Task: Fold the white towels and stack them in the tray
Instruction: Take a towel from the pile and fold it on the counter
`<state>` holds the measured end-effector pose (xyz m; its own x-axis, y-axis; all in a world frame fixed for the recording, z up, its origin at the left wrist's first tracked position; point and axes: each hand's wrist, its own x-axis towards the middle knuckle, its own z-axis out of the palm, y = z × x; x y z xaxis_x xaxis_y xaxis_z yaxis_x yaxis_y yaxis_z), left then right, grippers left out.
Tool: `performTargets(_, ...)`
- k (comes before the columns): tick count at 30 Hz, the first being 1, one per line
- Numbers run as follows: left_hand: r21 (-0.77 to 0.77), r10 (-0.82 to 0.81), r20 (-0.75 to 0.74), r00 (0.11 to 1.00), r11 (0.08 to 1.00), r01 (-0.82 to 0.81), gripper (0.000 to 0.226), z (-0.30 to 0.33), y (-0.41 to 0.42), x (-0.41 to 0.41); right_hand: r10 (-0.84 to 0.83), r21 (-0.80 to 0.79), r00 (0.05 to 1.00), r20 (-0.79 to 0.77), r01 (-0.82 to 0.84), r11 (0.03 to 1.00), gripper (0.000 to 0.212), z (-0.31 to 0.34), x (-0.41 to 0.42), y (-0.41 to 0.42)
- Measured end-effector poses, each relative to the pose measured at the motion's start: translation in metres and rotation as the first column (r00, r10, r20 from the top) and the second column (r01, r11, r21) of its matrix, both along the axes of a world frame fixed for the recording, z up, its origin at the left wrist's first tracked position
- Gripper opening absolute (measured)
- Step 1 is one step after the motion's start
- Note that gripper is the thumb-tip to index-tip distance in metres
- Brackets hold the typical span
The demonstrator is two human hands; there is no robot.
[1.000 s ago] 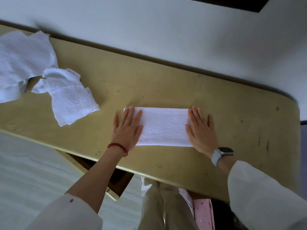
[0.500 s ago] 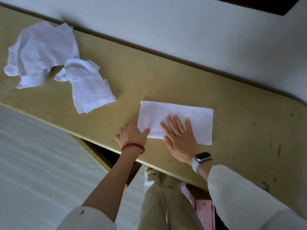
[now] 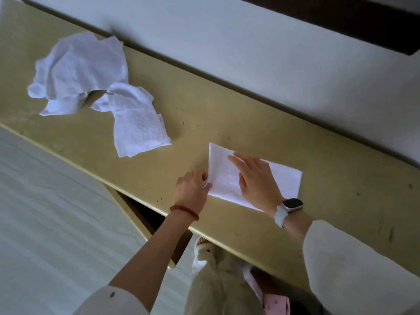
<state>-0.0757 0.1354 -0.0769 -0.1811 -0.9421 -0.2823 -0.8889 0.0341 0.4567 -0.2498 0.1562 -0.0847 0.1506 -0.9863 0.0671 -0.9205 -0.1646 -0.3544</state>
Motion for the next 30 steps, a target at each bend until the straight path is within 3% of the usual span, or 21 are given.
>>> performTargets(4, -0.178, -0.193, 0.018, 0.981, 0.965, 0.193, 0.023, 0.005, -0.023, 0.010, 0.283, 0.290, 0.936, -0.207, -0.218, 0.932, 0.075, 0.020, 0.011, -0.064)
performTargets(7, -0.309, -0.263, 0.105, 0.959, 0.908, 0.283, 0.045, 0.004, -0.041, 0.023, 0.416, 0.351, 0.874, -0.251, -0.319, 0.881, 0.059, 0.026, 0.023, -0.100)
performTargets(10, -0.414, -0.192, 0.204, 0.960, 0.872, 0.262, 0.041, 0.006, -0.064, 0.034, 0.450, 0.264, 0.854, -0.261, -0.385, 0.884, 0.032, 0.028, 0.025, -0.121)
performTargets(14, -0.601, -0.048, 0.248, 0.967, 0.775, 0.193, 0.030, 0.007, -0.089, 0.042, 0.418, -0.038, 0.889, -0.188, -0.432, 0.901, 0.008, 0.026, 0.020, -0.137)
performTargets(18, -0.689, 0.020, 0.187, 0.982, 0.716, 0.117, 0.022, 0.007, -0.106, 0.043, 0.293, -0.128, 0.938, -0.184, -0.319, 0.939, 0.027, 0.030, 0.023, -0.148)
performTargets(21, -0.714, 0.044, 0.108, 0.993, 0.699, 0.047, 0.021, 0.010, -0.113, 0.044, 0.215, -0.180, 0.957, -0.193, -0.250, 0.951, 0.029, 0.041, 0.027, -0.153)
performTargets(30, -0.741, 0.033, -0.086, 0.996, 0.666, -0.086, 0.015, 0.035, -0.117, 0.037, 0.249, -0.160, 0.964, 0.093, -0.232, 0.959, 0.021, 0.055, 0.023, -0.151)
